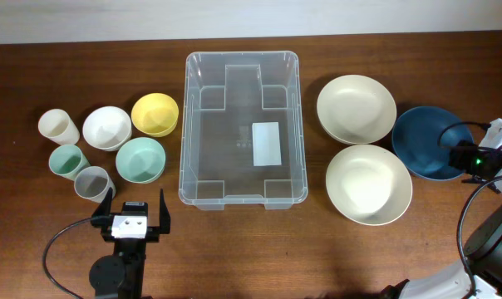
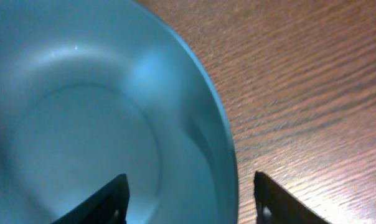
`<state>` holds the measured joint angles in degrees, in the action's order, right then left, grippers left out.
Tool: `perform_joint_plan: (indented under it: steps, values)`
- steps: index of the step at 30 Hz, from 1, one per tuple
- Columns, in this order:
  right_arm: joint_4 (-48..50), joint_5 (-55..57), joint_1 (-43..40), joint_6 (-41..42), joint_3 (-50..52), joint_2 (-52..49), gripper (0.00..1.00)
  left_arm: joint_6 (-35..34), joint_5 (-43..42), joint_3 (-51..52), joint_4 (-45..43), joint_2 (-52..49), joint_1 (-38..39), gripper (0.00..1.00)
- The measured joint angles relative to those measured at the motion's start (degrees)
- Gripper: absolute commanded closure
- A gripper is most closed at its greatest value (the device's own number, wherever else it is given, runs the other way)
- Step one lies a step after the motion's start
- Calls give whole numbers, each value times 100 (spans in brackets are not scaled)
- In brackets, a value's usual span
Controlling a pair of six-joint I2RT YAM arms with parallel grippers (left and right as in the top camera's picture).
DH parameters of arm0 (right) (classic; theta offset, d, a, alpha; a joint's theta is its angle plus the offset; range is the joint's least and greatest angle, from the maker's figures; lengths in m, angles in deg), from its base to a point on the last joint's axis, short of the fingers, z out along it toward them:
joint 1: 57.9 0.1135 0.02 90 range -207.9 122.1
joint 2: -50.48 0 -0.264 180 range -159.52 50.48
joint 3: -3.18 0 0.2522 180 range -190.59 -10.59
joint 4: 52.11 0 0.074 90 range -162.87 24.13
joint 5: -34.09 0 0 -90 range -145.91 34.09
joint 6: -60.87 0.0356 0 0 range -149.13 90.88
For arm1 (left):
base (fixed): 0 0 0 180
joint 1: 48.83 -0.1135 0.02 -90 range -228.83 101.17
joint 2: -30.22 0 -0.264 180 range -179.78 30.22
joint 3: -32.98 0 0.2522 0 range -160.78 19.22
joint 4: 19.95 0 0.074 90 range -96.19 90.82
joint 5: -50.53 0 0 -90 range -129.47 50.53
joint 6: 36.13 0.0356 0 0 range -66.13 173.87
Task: Pack container
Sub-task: 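Grasp the dark blue bowl rim with the right gripper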
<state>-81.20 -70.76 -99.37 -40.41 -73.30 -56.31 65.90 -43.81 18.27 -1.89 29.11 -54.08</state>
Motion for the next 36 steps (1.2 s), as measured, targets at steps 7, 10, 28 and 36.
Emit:
perform_joint_plan:
  steps: [7, 10, 28, 36]
  values:
    - [-2, 2, 0, -7, 0, 0, 51, 0, 0, 0, -2, 0, 0, 0]
    - [-17, 114, 0, -9, 0, 0, 51, 2, 0, 0, -2, 0, 0, 0]
    - [214, 435, 0, 315, 0, -345, 96, 2, 0, 0, -2, 0, 0, 0]
    - [363, 275, 0, 555, -20, -332, 96, 0, 0, 0, 0, 0, 0, 0]
